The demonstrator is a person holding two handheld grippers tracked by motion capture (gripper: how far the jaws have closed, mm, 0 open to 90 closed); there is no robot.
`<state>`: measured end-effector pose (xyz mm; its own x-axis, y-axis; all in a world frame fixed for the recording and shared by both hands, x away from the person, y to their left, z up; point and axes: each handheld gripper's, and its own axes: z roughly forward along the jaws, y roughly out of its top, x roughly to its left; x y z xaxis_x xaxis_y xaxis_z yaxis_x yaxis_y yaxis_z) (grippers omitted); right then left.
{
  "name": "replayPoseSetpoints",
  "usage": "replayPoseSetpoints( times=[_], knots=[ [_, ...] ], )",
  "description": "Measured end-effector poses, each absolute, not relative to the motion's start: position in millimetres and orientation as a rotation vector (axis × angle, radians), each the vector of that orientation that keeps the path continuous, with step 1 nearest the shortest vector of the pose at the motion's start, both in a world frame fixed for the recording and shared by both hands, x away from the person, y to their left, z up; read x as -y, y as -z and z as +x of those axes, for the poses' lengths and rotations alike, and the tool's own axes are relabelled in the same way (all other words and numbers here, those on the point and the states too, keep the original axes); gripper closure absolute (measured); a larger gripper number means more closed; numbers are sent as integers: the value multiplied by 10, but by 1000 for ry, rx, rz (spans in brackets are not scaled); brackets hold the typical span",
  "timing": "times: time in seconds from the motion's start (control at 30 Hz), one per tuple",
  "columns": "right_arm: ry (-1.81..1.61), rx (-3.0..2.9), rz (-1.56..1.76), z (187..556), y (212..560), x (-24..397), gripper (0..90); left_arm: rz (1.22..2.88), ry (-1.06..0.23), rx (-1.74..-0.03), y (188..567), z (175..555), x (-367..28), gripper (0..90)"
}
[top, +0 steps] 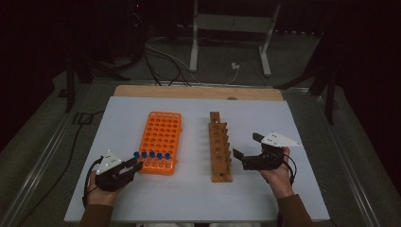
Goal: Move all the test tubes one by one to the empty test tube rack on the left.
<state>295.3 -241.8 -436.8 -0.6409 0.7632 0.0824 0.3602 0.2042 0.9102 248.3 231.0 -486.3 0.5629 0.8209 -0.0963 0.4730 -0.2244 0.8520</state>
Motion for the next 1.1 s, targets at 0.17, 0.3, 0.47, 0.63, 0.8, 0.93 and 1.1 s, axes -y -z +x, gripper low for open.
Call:
replayPoseSetpoints(
  times=[0.17,0.3,0.47,0.63,0.8,0.93,1.1],
  knots=[
    [-1431,-2069,1059,2901,4392,2523,5,1811,-509,-1058,4799,2434,-2370,598],
    [-1440,-2044,1068,2856,4419,2607,5,1756,-541,-1055,4752,2402,-2420,553],
    [-1446,-2026,1069,2790,4485,2692,5,1689,-565,-1052,4701,2379,-2483,492],
    [-1468,-1992,1085,2738,4508,2772,4,1623,-606,-1069,4639,2350,-2521,362],
    [-1474,-1979,1100,2680,4546,2843,4,1584,-652,-1099,4596,2331,-2541,222],
    [-1488,-1961,1098,2647,4556,2894,4,1560,-663,-1116,4579,2334,-2572,165],
    [-1496,-1943,1101,2627,4567,2933,4,1531,-673,-1126,4559,2326,-2602,98]
  ],
)
